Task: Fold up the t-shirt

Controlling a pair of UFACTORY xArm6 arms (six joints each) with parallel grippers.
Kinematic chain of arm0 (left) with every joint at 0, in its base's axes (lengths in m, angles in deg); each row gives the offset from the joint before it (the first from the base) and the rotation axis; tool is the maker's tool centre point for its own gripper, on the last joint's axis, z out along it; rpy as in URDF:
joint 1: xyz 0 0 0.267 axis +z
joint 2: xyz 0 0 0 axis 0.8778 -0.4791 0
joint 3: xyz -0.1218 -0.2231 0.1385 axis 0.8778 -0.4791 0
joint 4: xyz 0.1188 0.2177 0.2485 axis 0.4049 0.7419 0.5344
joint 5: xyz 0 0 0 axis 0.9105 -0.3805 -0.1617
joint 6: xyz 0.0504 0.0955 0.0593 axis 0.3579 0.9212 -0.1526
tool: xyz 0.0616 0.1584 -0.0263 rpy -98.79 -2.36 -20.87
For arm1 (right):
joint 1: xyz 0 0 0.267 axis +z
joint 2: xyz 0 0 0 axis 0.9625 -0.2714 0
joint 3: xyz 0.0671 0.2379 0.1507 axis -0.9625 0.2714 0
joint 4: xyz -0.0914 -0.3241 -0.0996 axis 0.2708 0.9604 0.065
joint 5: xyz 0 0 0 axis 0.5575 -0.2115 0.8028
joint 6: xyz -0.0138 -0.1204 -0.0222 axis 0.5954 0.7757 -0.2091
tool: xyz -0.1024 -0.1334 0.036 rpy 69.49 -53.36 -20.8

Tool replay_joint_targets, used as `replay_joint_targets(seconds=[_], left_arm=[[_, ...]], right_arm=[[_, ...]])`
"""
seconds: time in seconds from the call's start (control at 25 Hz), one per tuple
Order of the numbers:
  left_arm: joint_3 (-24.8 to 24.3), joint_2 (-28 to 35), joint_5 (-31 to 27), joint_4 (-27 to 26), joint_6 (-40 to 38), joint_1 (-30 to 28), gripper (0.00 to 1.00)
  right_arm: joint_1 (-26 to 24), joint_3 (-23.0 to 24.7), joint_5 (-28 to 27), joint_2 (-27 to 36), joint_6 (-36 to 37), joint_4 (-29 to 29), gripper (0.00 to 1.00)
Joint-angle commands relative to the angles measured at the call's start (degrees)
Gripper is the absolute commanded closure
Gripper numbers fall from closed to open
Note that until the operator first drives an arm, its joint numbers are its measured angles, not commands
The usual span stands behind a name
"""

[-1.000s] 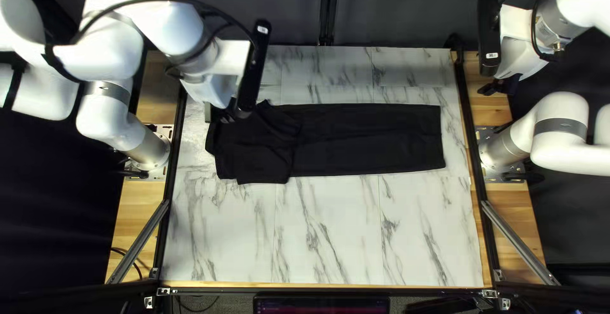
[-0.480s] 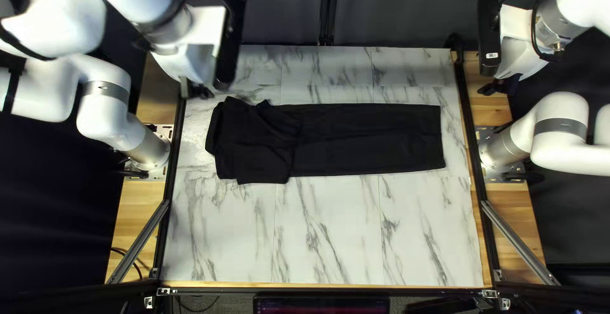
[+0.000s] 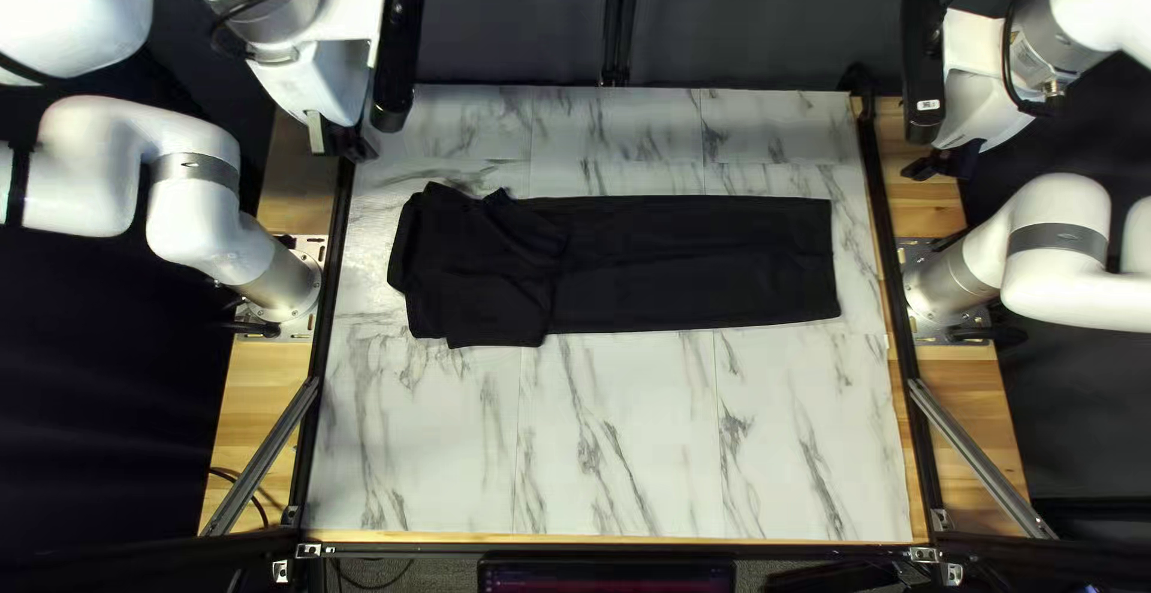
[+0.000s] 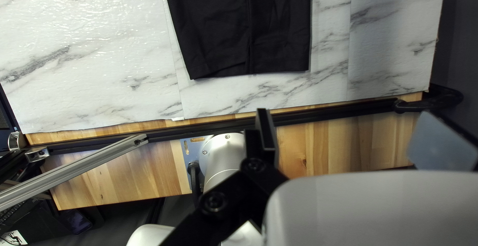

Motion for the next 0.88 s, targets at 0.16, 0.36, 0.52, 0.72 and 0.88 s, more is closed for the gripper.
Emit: replay_joint_targets(seconds=[0.16, 0.36, 0.52, 0.72, 0.88], left_arm=[[0.0, 0.0, 0.0, 0.0, 0.0, 0.0, 0.00], [0.0, 0.0, 0.0, 0.0, 0.0, 0.0, 0.00], [0.0, 0.0, 0.0, 0.0, 0.0, 0.0, 0.00], [0.0, 0.0, 0.0, 0.0, 0.0, 0.0, 0.00], [0.0, 0.0, 0.0, 0.0, 0.0, 0.0, 0.00]], right_arm=[[0.0, 0.0, 0.0, 0.0, 0.0, 0.0, 0.00], [-1.2, -1.8, 2.4, -7.4, 0.9, 1.7, 0.00], [-3.6, 1.9, 8.2, -12.6, -1.8, 2.2, 0.00], [-2.8, 8.6, 15.6, -17.2, -11.3, 4.8, 0.00], [0.1, 13.6, 21.1, -20.6, -22.5, 7.0, 0.00]])
